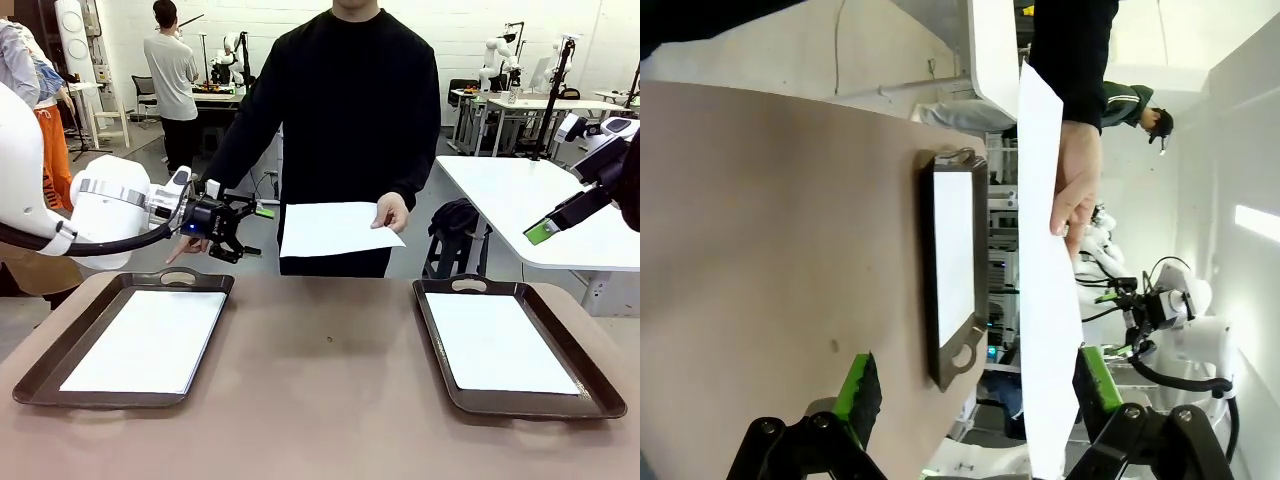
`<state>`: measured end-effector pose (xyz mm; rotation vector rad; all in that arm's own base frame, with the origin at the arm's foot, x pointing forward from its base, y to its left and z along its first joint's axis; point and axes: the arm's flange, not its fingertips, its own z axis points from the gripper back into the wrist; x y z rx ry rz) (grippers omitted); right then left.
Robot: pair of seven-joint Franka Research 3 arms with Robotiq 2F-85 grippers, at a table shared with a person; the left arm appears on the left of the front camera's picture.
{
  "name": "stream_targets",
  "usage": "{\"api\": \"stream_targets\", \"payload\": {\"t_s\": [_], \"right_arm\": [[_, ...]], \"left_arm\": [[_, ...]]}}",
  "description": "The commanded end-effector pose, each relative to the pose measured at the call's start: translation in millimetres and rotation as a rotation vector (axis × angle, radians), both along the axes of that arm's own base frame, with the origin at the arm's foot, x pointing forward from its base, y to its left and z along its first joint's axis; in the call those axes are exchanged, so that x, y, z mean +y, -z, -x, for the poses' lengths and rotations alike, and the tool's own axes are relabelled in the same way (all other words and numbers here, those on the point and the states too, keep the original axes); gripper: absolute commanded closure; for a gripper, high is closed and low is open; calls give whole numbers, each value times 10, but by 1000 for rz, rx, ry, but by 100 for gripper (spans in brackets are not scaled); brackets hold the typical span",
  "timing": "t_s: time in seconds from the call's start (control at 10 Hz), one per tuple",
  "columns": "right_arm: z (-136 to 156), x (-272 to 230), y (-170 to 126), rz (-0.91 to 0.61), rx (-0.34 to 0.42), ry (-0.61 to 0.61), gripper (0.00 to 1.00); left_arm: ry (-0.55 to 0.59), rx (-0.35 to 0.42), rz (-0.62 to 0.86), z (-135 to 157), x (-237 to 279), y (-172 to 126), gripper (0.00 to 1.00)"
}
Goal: Sort the A4 documents.
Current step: Receive the A4 Paper.
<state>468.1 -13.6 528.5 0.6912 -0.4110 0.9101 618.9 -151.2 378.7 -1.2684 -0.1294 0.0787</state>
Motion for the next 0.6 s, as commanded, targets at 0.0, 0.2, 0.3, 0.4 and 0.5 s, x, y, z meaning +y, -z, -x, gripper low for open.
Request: {"api": "stream_targets", "payload": {"t_s": [0.0,0.2,0.3,0.4,0.5], "right_arm": [[-9,7,4,2,-2,2,0],[-9,7,4,2,-2,2,0],[-9,7,4,2,-2,2,0],[-9,7,4,2,-2,2,0],[-9,7,4,2,-2,2,0]], "left_arm": [[-10,39,65,-91,-80,-71,0],[35,88,98,-83,-307,1,0],[44,105,115,-82,-388,35,0],[63,115,148,-88,-464,56,0],[66,138,164,-88,-533,91,0]]}}
